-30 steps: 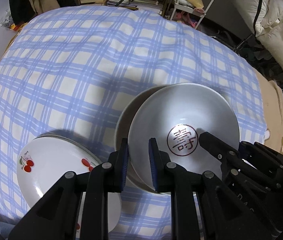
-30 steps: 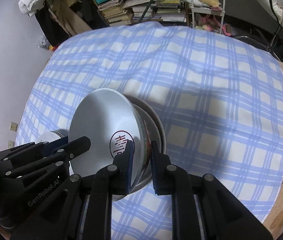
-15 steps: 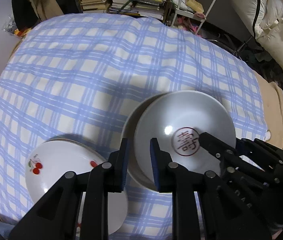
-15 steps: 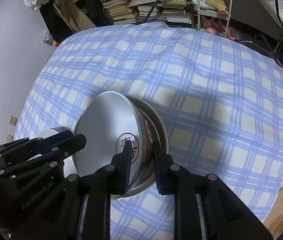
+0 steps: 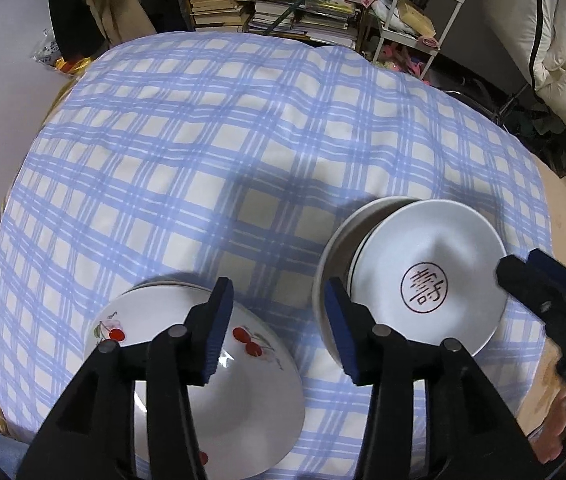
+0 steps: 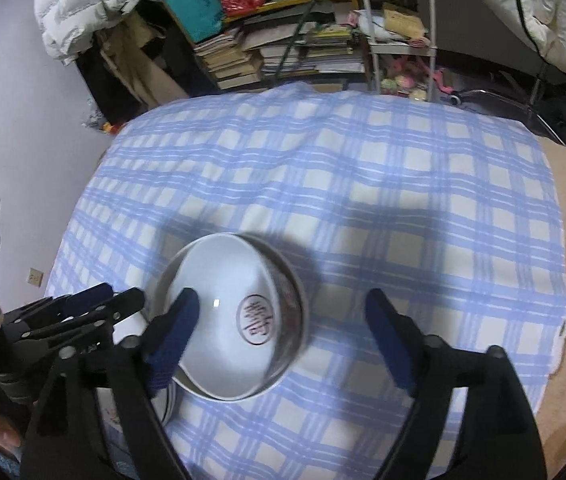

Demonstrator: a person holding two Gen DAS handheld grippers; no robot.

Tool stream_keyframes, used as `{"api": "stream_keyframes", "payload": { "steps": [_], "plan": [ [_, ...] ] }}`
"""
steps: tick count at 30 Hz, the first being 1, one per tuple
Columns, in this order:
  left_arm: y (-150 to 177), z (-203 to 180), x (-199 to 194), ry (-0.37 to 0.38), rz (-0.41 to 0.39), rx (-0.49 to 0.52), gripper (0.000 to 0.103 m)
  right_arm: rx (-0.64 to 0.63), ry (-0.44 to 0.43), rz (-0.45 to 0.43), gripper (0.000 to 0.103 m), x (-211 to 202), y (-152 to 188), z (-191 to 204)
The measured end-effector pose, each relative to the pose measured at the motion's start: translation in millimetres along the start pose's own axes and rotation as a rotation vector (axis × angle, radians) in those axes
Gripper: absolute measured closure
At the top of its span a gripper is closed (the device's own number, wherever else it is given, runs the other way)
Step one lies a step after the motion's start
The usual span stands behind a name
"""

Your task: Organize plates and bowls

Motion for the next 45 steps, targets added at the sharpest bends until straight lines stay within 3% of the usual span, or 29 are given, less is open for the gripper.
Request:
{"api": "stream_keyframes", "payload": {
  "steps": [10, 15, 23, 41, 45],
  "plan": [
    [-1, -1, 10, 0.022, 0.029, 0.007, 0.054, 0.109, -0.007, -0.018, 0.006, -10, -4, -43],
    [-4, -1, 16, 0.006, 0.045, 0.010, 0.054, 0.170, 0.028, 0.059, 0.006, 8, -6, -61],
    [-5, 4, 19, 0.085, 0.076, -0.016, 0.054, 0.144, 0.045, 0.139, 0.006, 32, -7, -54],
    [-7, -4, 24, -0.037, 0.065, 0.037, 0.054, 0.161, 0.001, 0.230, 0.006, 48, 0, -56],
    [-9, -2, 26, -0.032, 0.073, 0.032, 0.054, 0.154, 0.010, 0.238, 0.006, 51, -1, -54]
  ]
}}
Point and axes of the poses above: each gripper's, at about its wrist camera, not at the fingertips, and x roughly the way its jaws point, z to its left, y to its underside, the point moved 2 cm from there along x, roughly the way its jaws point, and after that the axes turned 15 degrees about z, right-handed, at the moved point
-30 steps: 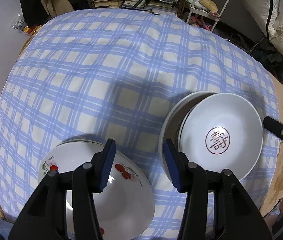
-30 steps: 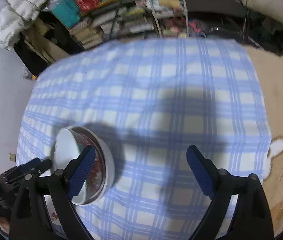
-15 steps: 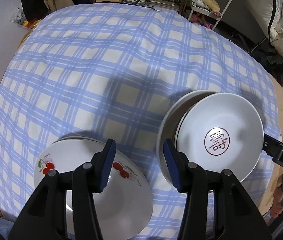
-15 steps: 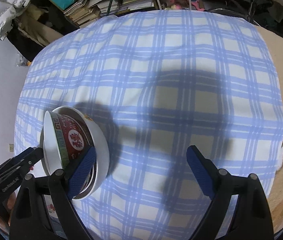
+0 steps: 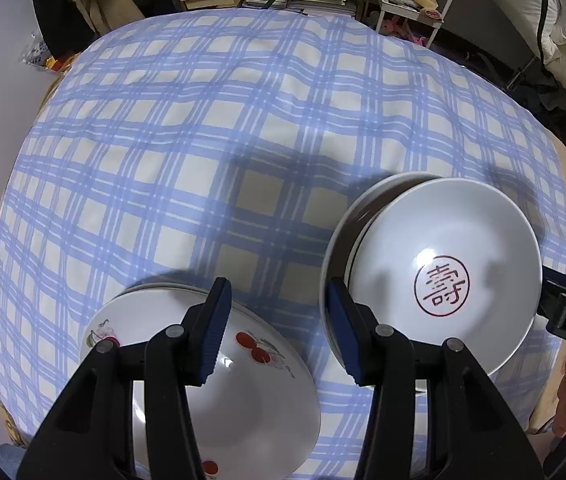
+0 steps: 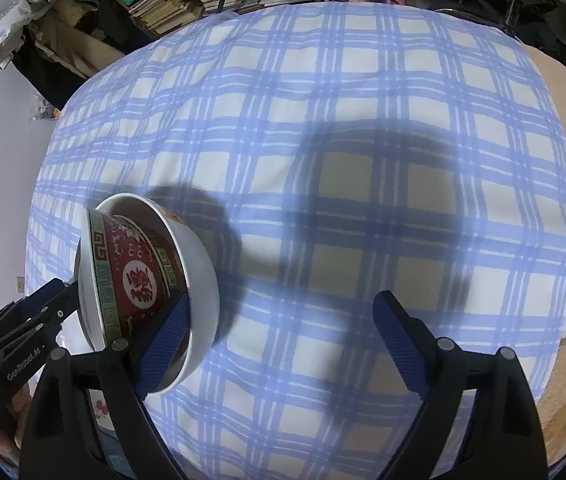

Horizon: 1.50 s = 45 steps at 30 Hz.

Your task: Organize plates and bowls

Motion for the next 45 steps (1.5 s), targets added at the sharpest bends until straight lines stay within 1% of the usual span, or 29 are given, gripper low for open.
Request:
{"api": "stream_keyframes", "payload": {
  "steps": [5, 9, 12, 16, 21, 22, 24, 26, 28, 29, 30, 31, 32, 33, 34, 35, 36, 37, 38, 39, 42, 45],
  "plan": [
    [-2, 3, 2, 0.016, 0.003, -0.005, 0.055, 0.021, -0.035, 0.012, 0.006, 3, -1, -3],
    [-3, 6, 7, 0.040, 0.010, -0.036, 0.057, 0.050, -0.081, 0.037, 0.007, 9, 0, -5],
    [-5, 10, 9, 0.071, 0.015, -0.056, 0.057, 0.047, -0.067, 0.027, 0.007, 9, 2, -3],
    [-5, 6, 10, 0.059, 0.007, -0.060, 0.057, 0.062, -0.075, 0.016, 0.012, 9, 3, -3],
    [-7, 7, 14, 0.101, 0.016, -0.076, 0.059, 0.072, -0.077, -0.002, 0.023, 9, 4, 1],
    [-8, 8, 15, 0.107, 0.020, -0.077, 0.059, 0.073, -0.075, -0.005, 0.023, 10, 2, 3],
    [-9, 7, 15, 0.106, 0.030, -0.072, 0.060, 0.068, -0.074, -0.009, 0.031, 10, 2, 6],
    [-9, 5, 16, 0.091, 0.049, -0.060, 0.060, 0.061, -0.078, -0.007, 0.037, 11, 2, 9],
    [-11, 5, 16, 0.096, 0.069, -0.064, 0.061, 0.055, -0.075, -0.006, 0.039, 10, 2, 10],
    [-12, 5, 17, 0.108, 0.084, -0.060, 0.064, 0.052, -0.078, -0.004, 0.044, 10, 1, 10],
    [-13, 6, 17, 0.114, 0.089, -0.055, 0.067, 0.047, -0.084, 0.000, 0.050, 11, 1, 12],
    [-14, 5, 18, 0.121, 0.093, -0.050, 0.069, 0.042, -0.088, 0.002, 0.053, 10, 2, 12],
    [-14, 4, 17, 0.120, 0.091, -0.039, 0.070, 0.034, -0.093, 0.001, 0.059, 10, 2, 15],
    [-13, 3, 17, 0.117, 0.087, -0.032, 0.072, 0.031, -0.097, 0.001, 0.062, 10, 3, 15],
    [-13, 2, 17, 0.116, 0.083, -0.025, 0.074, 0.028, -0.102, 0.001, 0.069, 10, 3, 16],
    [-12, 1, 17, 0.125, 0.080, -0.019, 0.079, 0.023, -0.109, -0.001, 0.076, 10, 3, 19],
    [-12, 0, 17, 0.142, 0.080, -0.012, 0.089, 0.018, -0.111, -0.002, 0.081, 10, 4, 22],
    [-12, -3, 17, 0.154, 0.083, -0.003, 0.095, 0.012, -0.112, -0.004, 0.084, 10, 5, 25],
    [-12, -7, 17, 0.146, 0.085, 0.005, 0.100, 0.005, -0.111, -0.006, 0.088, 11, 5, 28],
    [-10, -13, 17, 0.132, 0.085, 0.004, 0.100, 0.004, -0.110, -0.009, 0.092, 11, 5, 32],
    [-15, -15, 19, 0.110, 0.092, -0.020, 0.100, 0.039, -0.123, -0.023, 0.093, 12, 6, 30],
    [-15, -17, 21, 0.098, 0.092, -0.039, 0.100, 0.032, -0.096, -0.030, 0.093, 12, 6, 33]
  ]
}}
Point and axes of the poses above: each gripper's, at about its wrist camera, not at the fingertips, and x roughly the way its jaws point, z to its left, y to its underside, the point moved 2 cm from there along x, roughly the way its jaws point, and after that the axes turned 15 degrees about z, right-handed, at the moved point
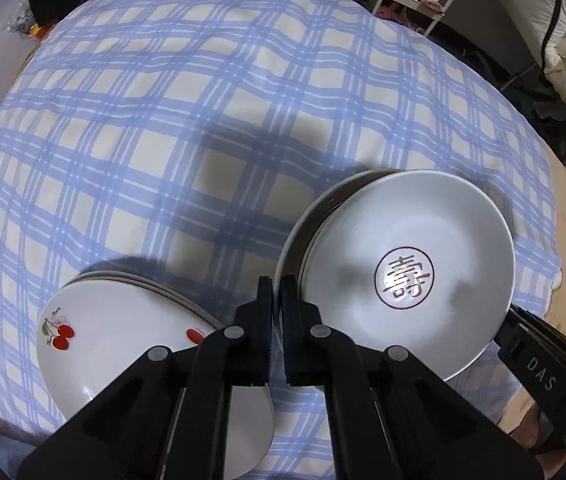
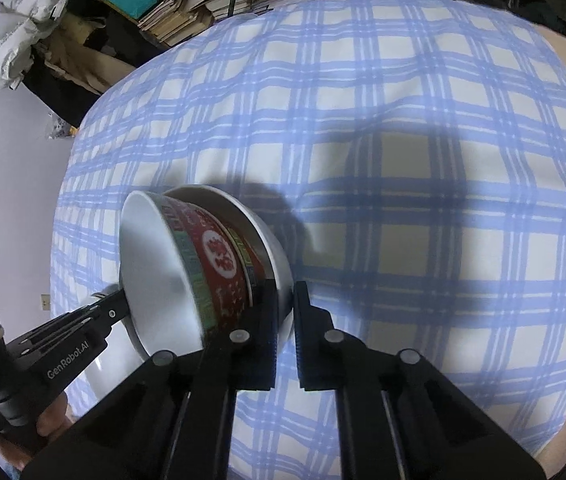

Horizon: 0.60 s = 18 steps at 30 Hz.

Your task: Organize plates and bowls

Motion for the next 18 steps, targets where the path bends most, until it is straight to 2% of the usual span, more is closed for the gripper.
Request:
{"api": "stream_keyframes", "payload": {
  "steps": [5, 9, 18],
  "plan": [
    [0, -2, 2, 0.009, -0.012, -0.040, 0.100, 0.013, -0.016, 0.007, 0.093, 1, -2, 0],
    [3, 7, 1, 0.053, -0.021, -0.087, 0.100, 0.024, -0.017, 0.006, 0.093, 3, -4, 1],
    [7, 15, 3, 0.110, -0.069, -0.114, 0.099, 0.024, -0.001, -0.006, 0.093, 3, -6, -1]
  ]
}}
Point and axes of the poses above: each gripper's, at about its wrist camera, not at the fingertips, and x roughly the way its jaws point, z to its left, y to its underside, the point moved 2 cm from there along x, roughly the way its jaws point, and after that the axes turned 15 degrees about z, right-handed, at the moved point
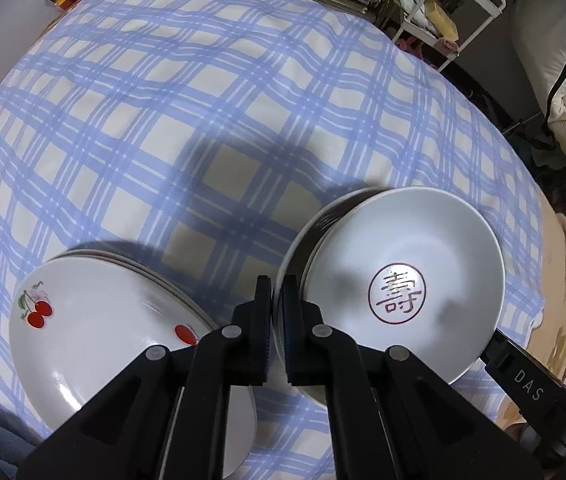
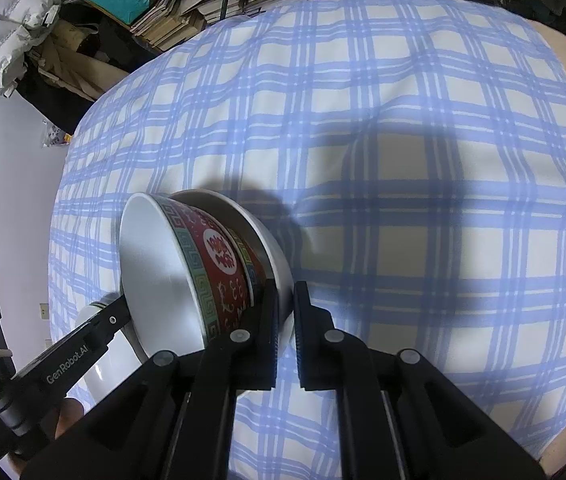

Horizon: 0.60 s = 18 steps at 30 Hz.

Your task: Organize plates and bowls

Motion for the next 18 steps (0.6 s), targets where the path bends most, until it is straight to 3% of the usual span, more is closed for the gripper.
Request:
{"api": "stream_keyframes", "payload": {
  "steps": [8, 18],
  "plan": [
    [-3, 1, 2, -0.008, 0.051, 0.050, 0.099, -0.021, 0.049, 0.011, 0.092, -1, -2, 5],
    [0, 4, 3, -0.027, 0.030, 0.060, 0.099, -0.028, 0.103, -0.015, 0.093, 0, 2, 15]
  ]
}}
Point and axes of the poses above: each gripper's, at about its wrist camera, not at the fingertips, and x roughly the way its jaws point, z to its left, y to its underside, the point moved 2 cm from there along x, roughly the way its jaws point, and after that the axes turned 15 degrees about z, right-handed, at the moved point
